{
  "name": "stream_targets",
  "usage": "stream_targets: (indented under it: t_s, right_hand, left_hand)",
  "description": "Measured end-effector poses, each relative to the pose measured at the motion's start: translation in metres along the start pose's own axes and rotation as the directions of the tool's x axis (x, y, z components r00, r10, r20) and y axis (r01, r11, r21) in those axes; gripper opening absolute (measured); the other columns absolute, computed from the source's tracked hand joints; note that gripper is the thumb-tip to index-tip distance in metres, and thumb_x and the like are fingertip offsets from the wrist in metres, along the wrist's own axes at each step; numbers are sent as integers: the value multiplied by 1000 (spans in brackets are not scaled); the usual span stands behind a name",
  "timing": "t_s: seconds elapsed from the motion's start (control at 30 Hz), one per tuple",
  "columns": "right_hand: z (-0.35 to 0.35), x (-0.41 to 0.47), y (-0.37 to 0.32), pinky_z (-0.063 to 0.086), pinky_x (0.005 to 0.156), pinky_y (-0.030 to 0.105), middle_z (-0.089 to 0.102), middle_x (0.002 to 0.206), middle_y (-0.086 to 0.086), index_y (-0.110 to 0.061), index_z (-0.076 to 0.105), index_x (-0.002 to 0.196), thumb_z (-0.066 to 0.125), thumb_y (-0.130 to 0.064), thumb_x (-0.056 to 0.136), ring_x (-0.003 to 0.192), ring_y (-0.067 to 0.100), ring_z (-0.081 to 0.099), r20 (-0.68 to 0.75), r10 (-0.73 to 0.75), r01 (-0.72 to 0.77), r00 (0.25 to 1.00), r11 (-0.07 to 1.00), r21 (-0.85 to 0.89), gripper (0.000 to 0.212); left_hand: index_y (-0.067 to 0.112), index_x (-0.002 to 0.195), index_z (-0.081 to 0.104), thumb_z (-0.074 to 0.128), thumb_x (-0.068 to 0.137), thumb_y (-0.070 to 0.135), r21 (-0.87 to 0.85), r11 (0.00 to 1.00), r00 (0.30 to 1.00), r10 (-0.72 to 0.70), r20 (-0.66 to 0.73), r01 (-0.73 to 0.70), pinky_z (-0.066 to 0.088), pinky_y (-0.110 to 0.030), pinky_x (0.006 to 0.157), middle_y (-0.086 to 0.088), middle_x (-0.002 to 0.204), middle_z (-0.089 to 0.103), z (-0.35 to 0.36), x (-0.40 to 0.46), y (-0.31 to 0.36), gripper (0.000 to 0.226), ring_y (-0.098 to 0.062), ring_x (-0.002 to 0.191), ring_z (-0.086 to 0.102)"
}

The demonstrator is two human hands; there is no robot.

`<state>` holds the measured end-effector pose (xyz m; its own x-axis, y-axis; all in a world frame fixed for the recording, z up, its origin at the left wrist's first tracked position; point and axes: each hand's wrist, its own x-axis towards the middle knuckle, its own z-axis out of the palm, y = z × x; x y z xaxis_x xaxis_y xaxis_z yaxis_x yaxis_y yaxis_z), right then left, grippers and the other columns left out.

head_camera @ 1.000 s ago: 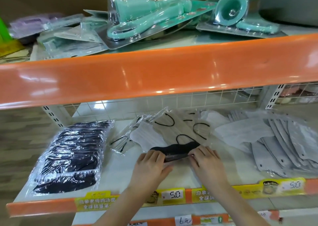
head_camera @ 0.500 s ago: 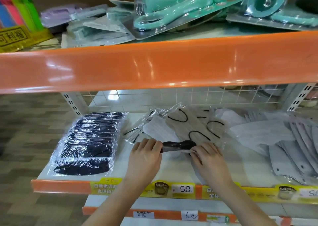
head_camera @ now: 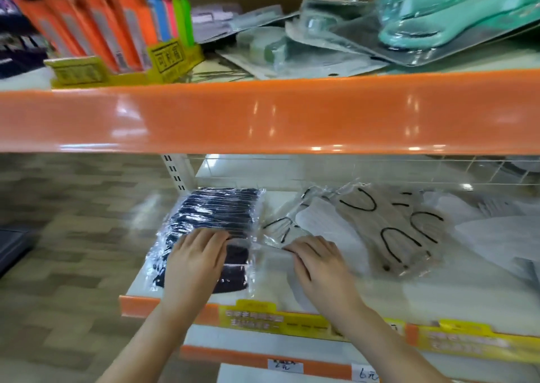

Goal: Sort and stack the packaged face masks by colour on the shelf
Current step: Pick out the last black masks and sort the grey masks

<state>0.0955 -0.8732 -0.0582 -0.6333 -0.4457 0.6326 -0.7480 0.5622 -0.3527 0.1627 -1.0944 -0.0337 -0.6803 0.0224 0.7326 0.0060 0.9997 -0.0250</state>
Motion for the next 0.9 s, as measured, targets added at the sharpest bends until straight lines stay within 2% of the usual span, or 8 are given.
stream_targets:
  t_s: [0.2,0.3,0.4,0.57,0.7,0.9]
  right_hand:
    - [35,17,-40,39,79,27,64,94,-3,-18,70,95,47,-16,84,90,15,54,-31,-66,64,997,997,-43,26]
    - [53,15,-50,38,78,26,62,93,-6,-22,69,95,48,-16,83,89,14,53,18,-46,47,999,998,-51,25]
    - [70,7,-55,38,79,24,59,94,-11,-24,68,95,54,-14,82,90,11,53,84,-3,6,996,999,-36,21]
    - [81,-3,-65,44,76,23,58,91,-15,-28,68,91,40,-22,84,88,6,51,152,36,-26,988,997,-67,29]
    - [87,-8,-69,48,73,26,58,90,-15,-28,68,89,40,-24,85,88,4,50,160,76,-64,984,995,-79,29]
    - [87,-12,-71,41,76,22,57,91,-17,-29,68,90,41,-29,88,88,2,49,158,97,-84,983,992,-90,27]
  left_hand:
    - [9,84,69,51,86,15,-9,1000,1000,-5,-29,5,43,-34,73,-2,89,69,-7,-19,-62,19,-22,85,59]
    - [7,82,65,49,84,12,-24,999,999,26,19,-25,39,-32,71,-3,91,68,-7,-32,-83,17,-20,87,55]
    - [10,83,59,44,81,14,-70,996,989,55,134,-46,35,-29,70,-3,96,65,-4,-49,-103,16,-19,86,55]
    - [14,81,56,41,76,15,-136,990,960,61,273,-24,35,-28,73,-1,99,63,3,-70,-121,15,-17,88,54]
    - [13,78,57,41,75,15,-165,986,955,48,292,1,35,-26,74,0,98,62,5,-75,-125,17,-15,86,53]
    - [14,79,56,41,76,16,-209,978,944,53,327,18,36,-24,74,2,99,63,7,-80,-129,15,-16,87,56]
